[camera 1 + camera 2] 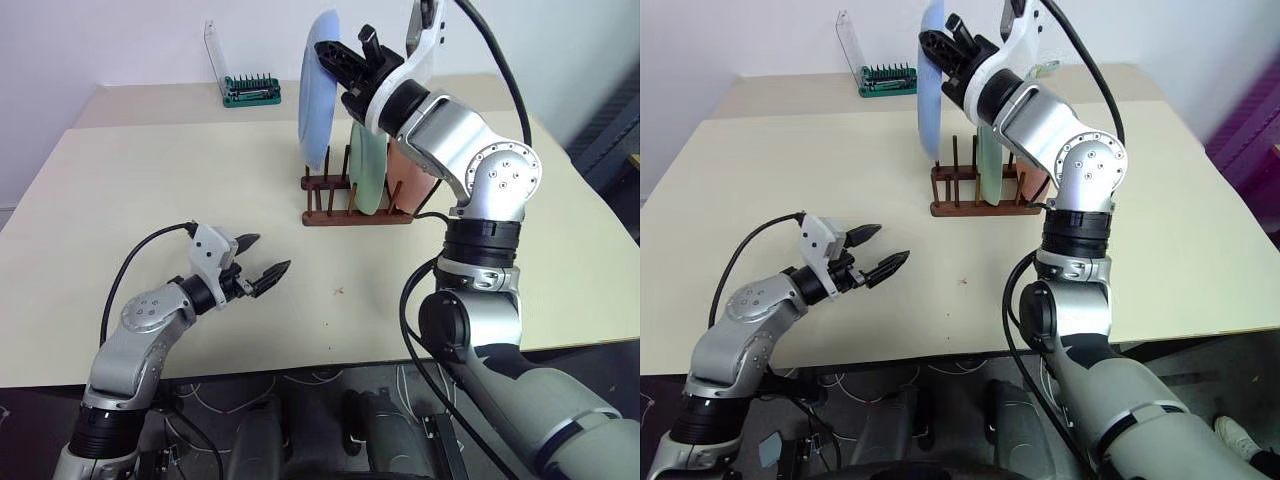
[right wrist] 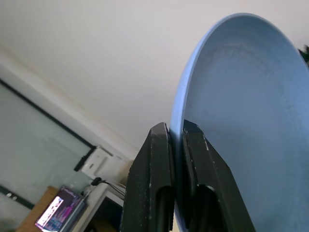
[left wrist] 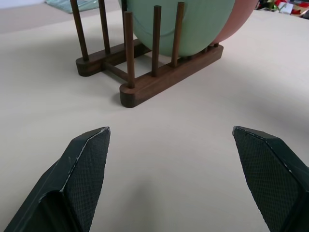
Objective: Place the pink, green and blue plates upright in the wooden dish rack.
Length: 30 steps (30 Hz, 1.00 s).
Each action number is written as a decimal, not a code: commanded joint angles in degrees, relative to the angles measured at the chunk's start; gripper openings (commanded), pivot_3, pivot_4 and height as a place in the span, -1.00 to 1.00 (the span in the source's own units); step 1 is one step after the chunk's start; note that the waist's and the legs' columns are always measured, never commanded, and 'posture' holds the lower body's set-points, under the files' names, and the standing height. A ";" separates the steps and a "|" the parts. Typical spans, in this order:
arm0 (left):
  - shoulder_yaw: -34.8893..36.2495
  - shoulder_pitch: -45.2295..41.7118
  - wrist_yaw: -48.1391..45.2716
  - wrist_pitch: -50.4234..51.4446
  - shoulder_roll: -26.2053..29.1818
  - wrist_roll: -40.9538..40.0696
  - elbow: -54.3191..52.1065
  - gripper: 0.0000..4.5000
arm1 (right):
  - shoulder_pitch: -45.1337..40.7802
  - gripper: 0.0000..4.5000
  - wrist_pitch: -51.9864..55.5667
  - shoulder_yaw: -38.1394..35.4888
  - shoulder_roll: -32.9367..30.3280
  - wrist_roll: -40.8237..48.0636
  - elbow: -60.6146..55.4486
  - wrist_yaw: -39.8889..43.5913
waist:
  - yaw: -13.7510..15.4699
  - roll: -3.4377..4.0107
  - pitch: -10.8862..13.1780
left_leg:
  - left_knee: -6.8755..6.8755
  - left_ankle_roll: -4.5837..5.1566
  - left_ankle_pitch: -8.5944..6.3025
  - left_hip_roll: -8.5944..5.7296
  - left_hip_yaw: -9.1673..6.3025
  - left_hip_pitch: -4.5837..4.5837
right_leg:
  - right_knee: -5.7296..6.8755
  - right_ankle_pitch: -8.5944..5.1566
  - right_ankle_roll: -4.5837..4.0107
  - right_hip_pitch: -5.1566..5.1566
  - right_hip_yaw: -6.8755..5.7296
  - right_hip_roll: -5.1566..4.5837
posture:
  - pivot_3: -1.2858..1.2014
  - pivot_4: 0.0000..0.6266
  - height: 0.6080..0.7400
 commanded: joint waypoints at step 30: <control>-0.84 -0.36 0.09 0.14 -0.62 -0.17 -2.86 0.86 | 4.81 0.98 -5.58 14.29 -21.81 -20.52 -18.56 30.80 | 0.36 0.00 0.01 | -0.20 0.01 -0.01 -0.02 0.01 -0.06 | -0.36 -0.19 0.08 0.00 0.00 -0.03 | 0.03 -0.52 0.84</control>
